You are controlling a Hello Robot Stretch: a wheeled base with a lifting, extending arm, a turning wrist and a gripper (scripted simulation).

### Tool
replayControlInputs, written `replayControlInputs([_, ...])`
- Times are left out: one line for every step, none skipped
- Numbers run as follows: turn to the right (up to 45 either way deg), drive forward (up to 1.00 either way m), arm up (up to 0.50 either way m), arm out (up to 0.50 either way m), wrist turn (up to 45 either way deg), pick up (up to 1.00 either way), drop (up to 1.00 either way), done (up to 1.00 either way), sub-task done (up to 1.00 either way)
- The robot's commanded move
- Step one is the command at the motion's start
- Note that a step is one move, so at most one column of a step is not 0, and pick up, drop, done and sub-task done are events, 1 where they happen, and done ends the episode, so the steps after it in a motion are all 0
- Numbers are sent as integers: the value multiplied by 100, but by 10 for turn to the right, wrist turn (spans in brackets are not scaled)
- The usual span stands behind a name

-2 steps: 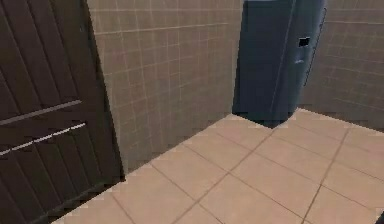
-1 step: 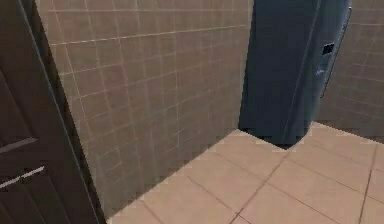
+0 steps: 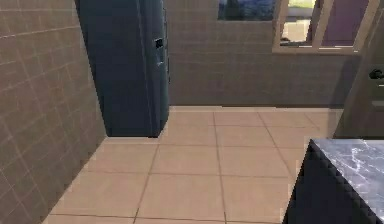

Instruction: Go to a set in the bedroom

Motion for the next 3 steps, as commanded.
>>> replayControlInputs([0,100,0,0,0,0,0,0,0])
replayControlInputs([150,0,0,0,0,0,0,0,0])
replayControlInputs([0,20,0,0,0,0,0,0,0])
